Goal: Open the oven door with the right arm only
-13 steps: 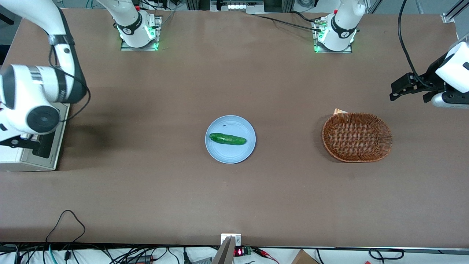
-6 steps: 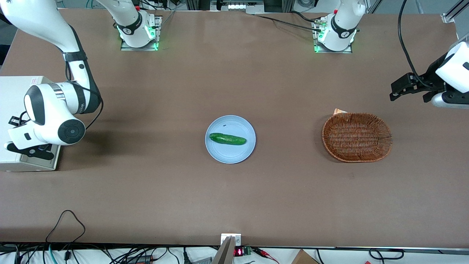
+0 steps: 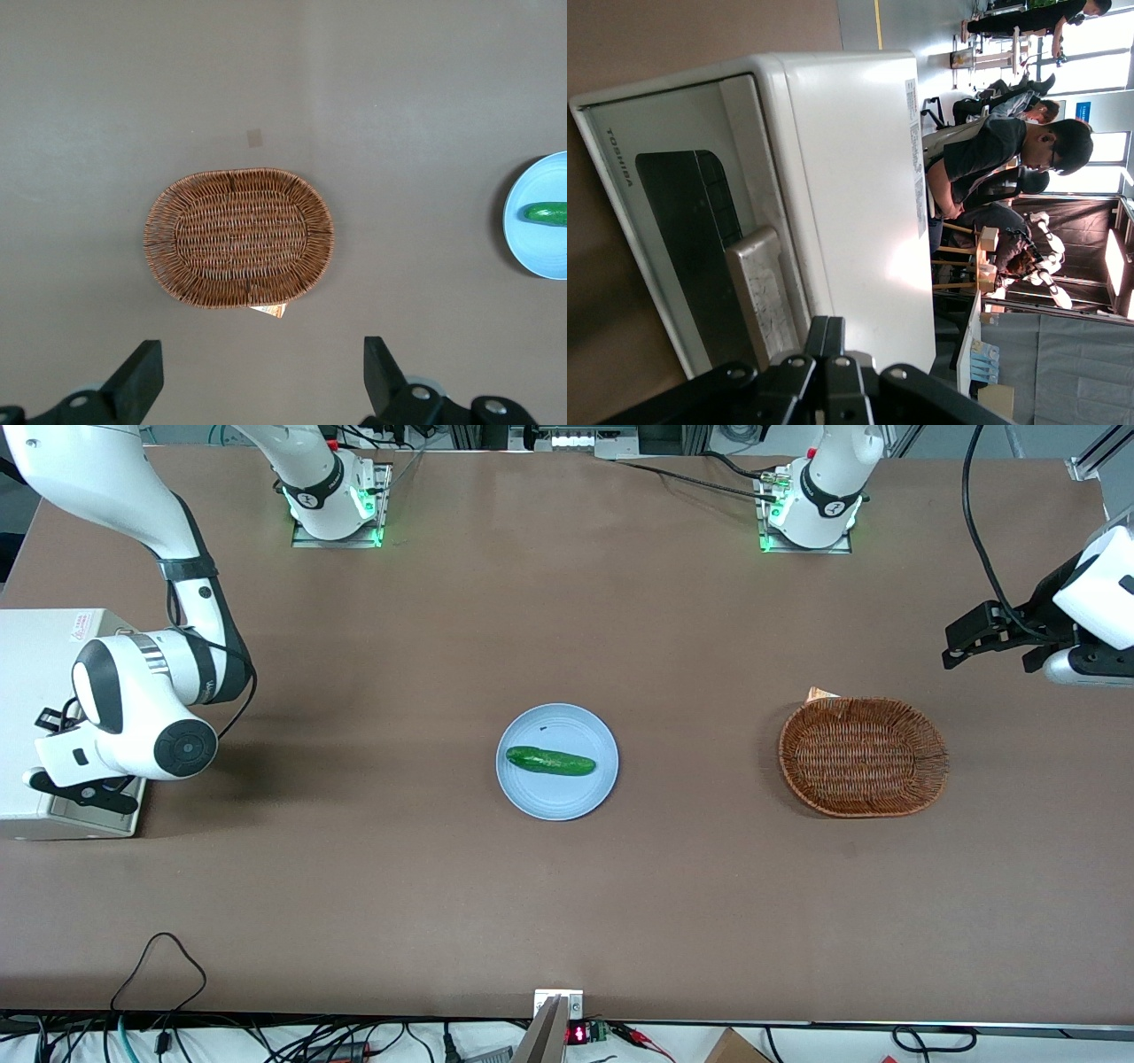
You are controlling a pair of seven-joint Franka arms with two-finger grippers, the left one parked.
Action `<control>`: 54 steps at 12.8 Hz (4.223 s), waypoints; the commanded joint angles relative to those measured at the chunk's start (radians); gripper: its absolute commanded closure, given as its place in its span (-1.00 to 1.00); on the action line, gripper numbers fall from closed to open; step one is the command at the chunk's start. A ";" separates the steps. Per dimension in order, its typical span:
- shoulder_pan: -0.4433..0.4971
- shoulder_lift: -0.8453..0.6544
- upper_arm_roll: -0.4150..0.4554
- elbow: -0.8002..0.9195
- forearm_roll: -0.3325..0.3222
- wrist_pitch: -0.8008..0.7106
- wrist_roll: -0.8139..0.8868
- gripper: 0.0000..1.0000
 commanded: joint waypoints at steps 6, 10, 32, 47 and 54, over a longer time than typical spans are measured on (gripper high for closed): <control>-0.020 0.007 0.002 -0.034 -0.018 0.031 0.051 0.98; -0.031 0.016 0.002 -0.036 -0.016 0.048 0.051 0.98; 0.056 0.126 0.011 0.001 0.122 0.087 0.148 0.98; 0.085 0.228 0.011 0.007 0.165 0.148 0.151 0.97; 0.104 0.266 0.011 0.007 0.173 0.180 0.179 0.97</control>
